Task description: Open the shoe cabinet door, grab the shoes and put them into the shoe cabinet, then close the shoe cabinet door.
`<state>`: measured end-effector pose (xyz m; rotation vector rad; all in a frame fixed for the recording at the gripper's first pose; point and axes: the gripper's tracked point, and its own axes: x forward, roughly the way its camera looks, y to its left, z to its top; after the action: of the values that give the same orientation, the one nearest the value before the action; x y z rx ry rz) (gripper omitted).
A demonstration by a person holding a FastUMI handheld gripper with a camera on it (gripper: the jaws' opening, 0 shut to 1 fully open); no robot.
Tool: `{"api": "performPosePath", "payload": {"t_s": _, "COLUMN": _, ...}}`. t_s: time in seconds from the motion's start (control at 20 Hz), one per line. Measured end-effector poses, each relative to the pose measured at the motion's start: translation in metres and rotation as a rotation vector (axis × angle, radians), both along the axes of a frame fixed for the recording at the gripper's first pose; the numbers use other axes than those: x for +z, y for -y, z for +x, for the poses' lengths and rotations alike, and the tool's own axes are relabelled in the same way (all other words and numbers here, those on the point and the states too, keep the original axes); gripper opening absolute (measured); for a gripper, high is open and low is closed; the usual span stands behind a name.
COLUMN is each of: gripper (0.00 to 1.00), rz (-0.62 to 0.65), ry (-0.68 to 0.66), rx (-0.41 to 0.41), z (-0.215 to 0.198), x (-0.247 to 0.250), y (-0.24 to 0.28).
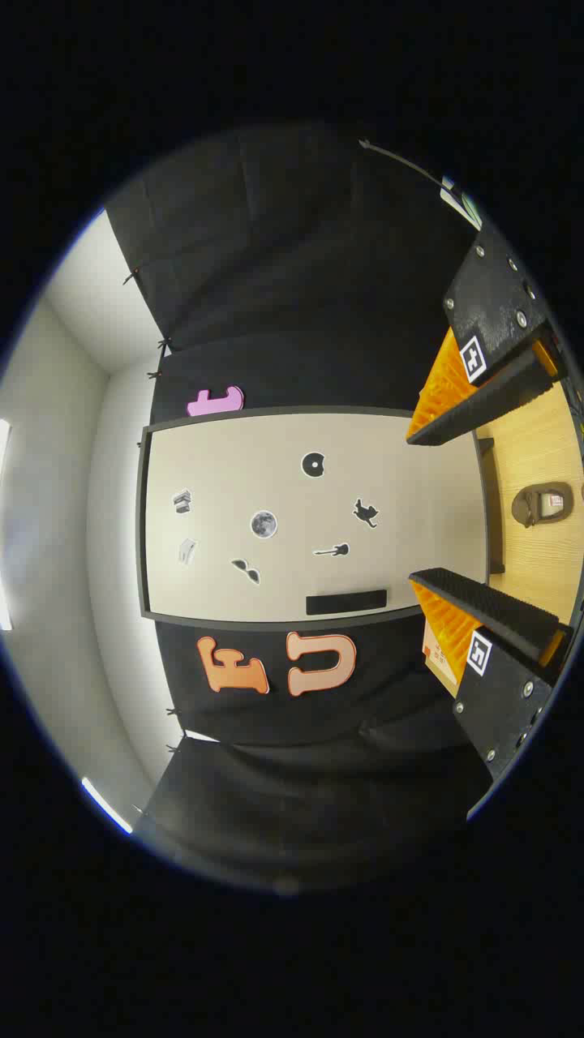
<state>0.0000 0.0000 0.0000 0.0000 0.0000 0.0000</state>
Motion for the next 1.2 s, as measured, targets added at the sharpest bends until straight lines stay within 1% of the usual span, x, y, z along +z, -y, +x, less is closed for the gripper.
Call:
{"api": "performPosePath", "payload": {"t_s": 0.15, "gripper": 0.95, "rz": -0.018, "ry": 0.0, "rx": -0.009, "z": -0.001, "x": -0.001, "y": 0.007}}
{"api": "performPosePath", "payload": {"t_s": 0.5, "gripper": 0.95, "rz": 0.024, "ry": 0.004, "rx": 0.018, "z": 0.002, "x": 0.002, "y": 0.0}}
{"api": "performPosePath", "payload": {"t_s": 0.8, "gripper": 0.95, "rz": 0.01, "ry": -0.003, "rx": 0.023, "z": 0.01, "x": 0.004, "y": -0.005}}
{"api": "performPosePath", "payload": {"t_s": 1.0, "gripper": 0.95, "rz": -0.001, "ry": -0.016, "rx": 0.036, "z": 0.02, "x": 0.001, "y": -0.013}}
{"api": "performPosePath", "payload": {"t_s": 1.2, "gripper": 0.95, "rz": 0.008, "ry": -0.016, "rx": 0.07, "z": 0.041, "x": 0.002, "y": -0.032}}
